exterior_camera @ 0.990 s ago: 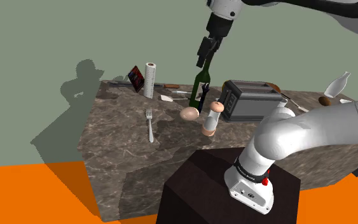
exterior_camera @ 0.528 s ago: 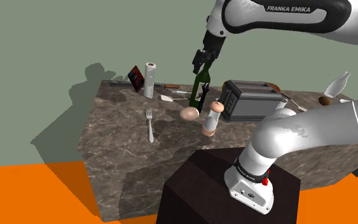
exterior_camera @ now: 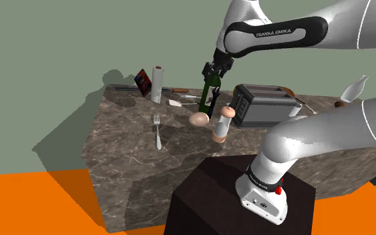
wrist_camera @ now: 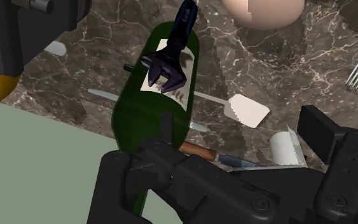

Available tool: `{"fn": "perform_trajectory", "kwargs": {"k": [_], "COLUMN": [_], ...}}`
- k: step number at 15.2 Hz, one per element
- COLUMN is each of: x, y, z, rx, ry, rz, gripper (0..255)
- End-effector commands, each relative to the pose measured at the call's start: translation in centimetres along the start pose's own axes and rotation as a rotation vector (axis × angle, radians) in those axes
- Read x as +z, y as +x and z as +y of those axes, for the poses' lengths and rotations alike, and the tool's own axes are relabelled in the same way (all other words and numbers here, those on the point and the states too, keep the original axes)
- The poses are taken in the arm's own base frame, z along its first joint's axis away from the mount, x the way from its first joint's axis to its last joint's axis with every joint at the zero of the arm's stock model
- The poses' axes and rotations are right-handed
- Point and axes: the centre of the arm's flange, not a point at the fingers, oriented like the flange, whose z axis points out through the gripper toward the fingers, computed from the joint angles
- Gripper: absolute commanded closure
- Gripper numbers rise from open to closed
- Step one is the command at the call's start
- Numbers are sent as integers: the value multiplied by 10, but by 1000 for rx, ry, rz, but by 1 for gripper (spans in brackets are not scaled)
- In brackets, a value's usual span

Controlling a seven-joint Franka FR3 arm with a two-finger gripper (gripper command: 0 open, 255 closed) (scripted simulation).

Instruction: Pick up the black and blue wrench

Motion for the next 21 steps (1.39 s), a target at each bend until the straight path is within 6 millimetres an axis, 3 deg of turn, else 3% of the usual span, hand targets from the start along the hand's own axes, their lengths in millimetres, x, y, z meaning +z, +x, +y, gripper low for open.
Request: {"fn": "perform_trajectory", "kwargs": {"k": [1, 5, 13, 15, 16, 21], "x": [18, 53, 93, 93, 93, 93], "y": [3, 9, -1, -1, -1, -1], "z": [12, 42, 37, 37, 38, 38], "rx": [60, 178, 183, 183, 183, 183], "ry": [-27, -81, -84, -84, -84, -84], "rz": [14, 38, 39, 39, 39, 39], "gripper": [0, 0, 0, 0, 255, 255]}}
